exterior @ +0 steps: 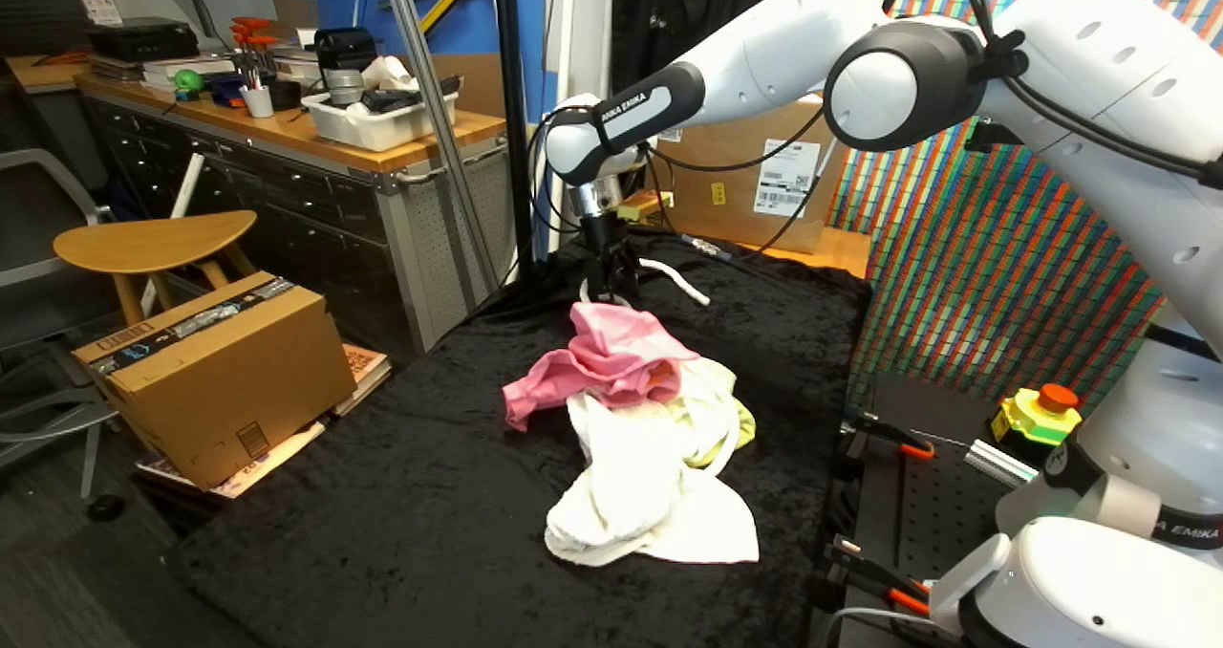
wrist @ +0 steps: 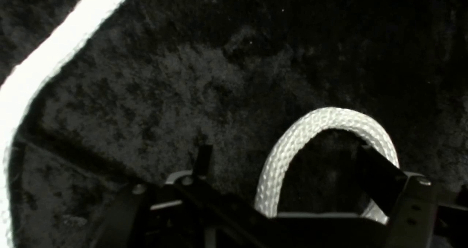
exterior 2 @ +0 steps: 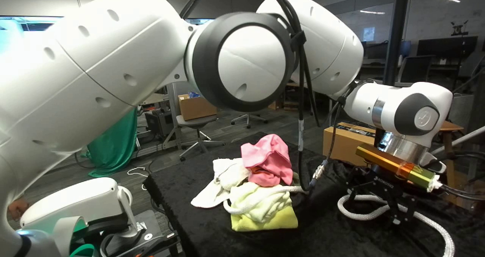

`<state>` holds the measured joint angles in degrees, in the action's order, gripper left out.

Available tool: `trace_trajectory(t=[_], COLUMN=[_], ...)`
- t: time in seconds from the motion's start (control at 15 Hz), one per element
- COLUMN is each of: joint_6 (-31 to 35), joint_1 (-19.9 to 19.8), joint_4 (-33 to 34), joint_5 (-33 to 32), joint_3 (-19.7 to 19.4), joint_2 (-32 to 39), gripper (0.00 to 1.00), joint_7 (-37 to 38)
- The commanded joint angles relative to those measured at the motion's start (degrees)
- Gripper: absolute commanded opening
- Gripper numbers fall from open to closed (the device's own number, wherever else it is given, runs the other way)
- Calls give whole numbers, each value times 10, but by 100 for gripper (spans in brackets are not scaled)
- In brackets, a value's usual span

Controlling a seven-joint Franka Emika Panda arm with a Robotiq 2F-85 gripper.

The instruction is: One by one, put all the objects in the center of the table

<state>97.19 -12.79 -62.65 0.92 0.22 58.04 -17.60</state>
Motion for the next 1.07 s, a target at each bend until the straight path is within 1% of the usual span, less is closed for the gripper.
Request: trace_trajectory(t=[0.0, 1.0], joint_6=[4, 3], joint_1=[-1, 3], joint_4=[7, 8], joint_5=[2, -4], joint_3=[-3, -6], joint_2=[3, -5], gripper=[100, 100], joint_7=[-3, -2])
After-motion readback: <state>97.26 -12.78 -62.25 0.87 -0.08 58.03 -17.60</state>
